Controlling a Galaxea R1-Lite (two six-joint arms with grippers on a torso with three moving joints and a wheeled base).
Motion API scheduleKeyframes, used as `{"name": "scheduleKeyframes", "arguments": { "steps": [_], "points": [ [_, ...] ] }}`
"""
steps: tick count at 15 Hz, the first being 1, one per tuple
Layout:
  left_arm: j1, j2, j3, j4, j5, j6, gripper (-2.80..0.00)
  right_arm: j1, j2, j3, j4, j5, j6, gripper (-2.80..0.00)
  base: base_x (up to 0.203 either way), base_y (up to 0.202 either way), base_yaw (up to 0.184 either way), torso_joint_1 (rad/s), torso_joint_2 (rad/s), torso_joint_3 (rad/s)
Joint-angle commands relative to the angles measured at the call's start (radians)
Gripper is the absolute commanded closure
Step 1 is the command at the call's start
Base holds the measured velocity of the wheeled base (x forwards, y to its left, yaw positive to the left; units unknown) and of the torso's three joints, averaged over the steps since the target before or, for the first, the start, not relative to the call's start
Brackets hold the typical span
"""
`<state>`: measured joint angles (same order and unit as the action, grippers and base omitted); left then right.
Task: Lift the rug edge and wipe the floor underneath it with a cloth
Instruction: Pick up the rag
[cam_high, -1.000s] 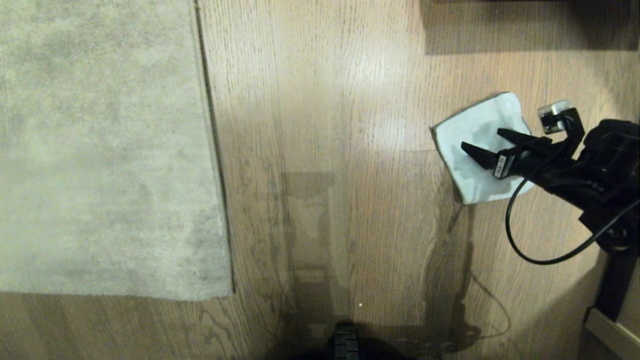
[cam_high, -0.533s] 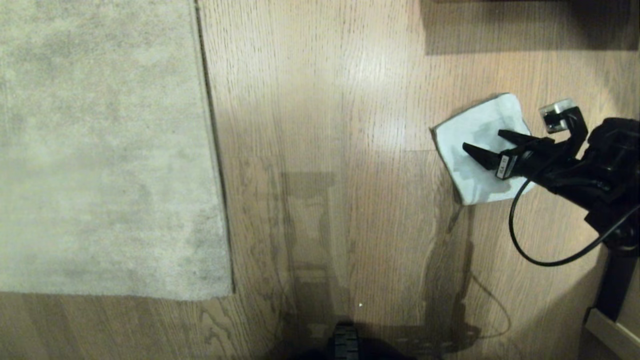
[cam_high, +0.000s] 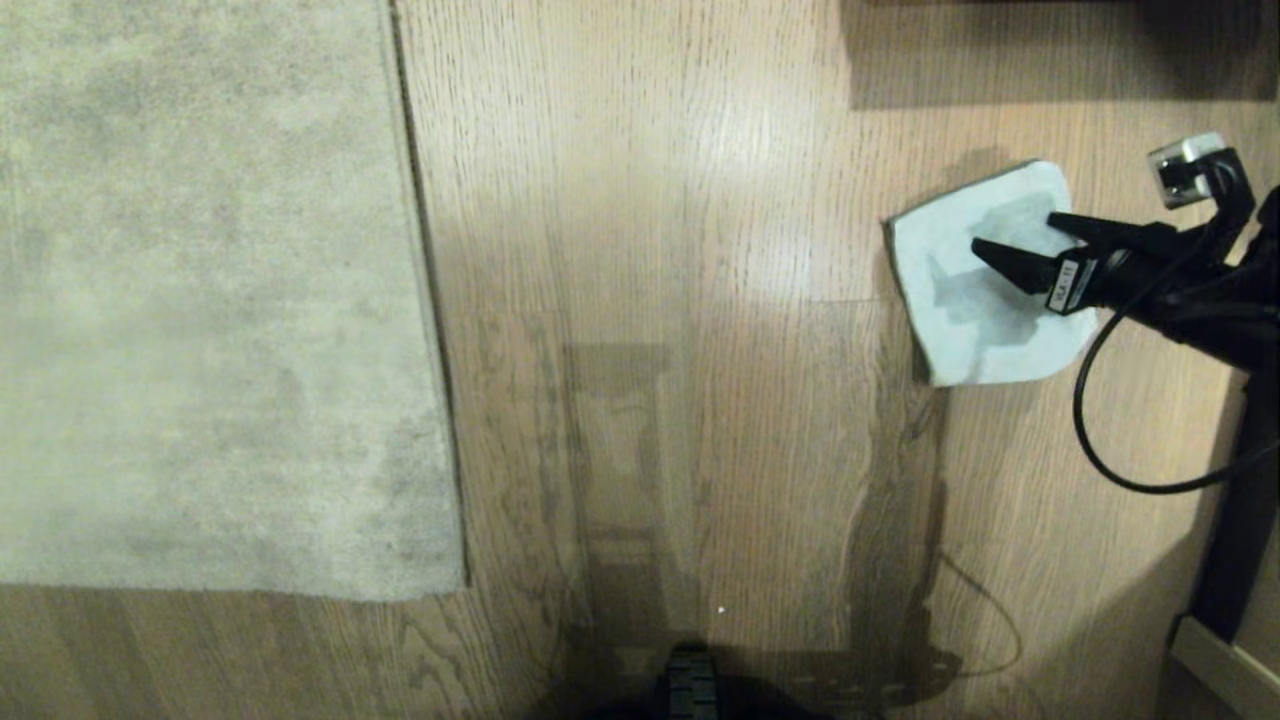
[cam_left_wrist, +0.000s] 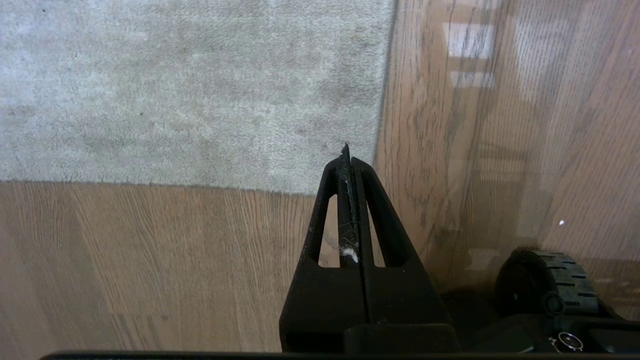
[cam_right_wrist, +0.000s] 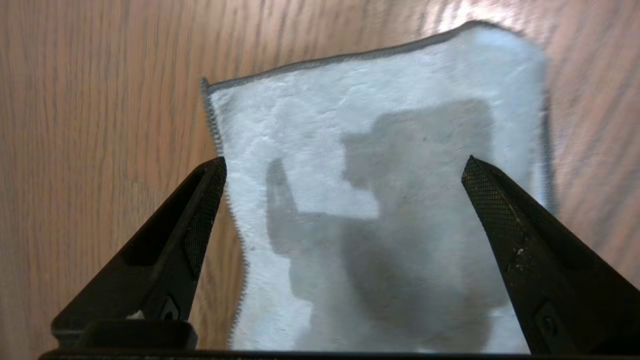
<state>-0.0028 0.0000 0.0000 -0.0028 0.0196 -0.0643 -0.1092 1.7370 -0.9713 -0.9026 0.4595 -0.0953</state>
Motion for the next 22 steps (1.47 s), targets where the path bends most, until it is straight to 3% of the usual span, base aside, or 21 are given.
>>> {"name": "scheduleKeyframes", "arguments": {
  "steps": [1, 6, 10, 15, 22],
  "points": [
    [0.000, 0.000, 0.000, 0.000, 0.000, -0.002, 0.00, -0.038, -0.015, -0.047, 0.043, 0.011, -0.002, -2.80, 0.000, 0.000, 0.000, 0.000, 0.00, 0.000],
    [0.000, 0.000, 0.000, 0.000, 0.000, -0.001, 0.00, -0.113, -0.024, -0.112, 0.115, 0.041, -0.003, -2.80, 0.000, 0.000, 0.000, 0.000, 0.00, 0.000],
    [0.000, 0.000, 0.000, 0.000, 0.000, 0.000, 0.00, -0.180, 0.019, -0.143, 0.145, 0.050, -0.051, -2.80, 0.000, 0.000, 0.000, 0.000, 0.00, 0.000],
    [0.000, 0.000, 0.000, 0.000, 0.000, -0.001, 0.00, -0.193, 0.138, -0.133, 0.071, 0.054, -0.075, -2.80, 0.000, 0.000, 0.000, 0.000, 0.00, 0.000],
    [0.000, 0.000, 0.000, 0.000, 0.000, -0.002, 0.00, -0.191, 0.157, -0.111, 0.063, 0.054, -0.078, -2.80, 0.000, 0.000, 0.000, 0.000, 0.00, 0.000]
  ]
}}
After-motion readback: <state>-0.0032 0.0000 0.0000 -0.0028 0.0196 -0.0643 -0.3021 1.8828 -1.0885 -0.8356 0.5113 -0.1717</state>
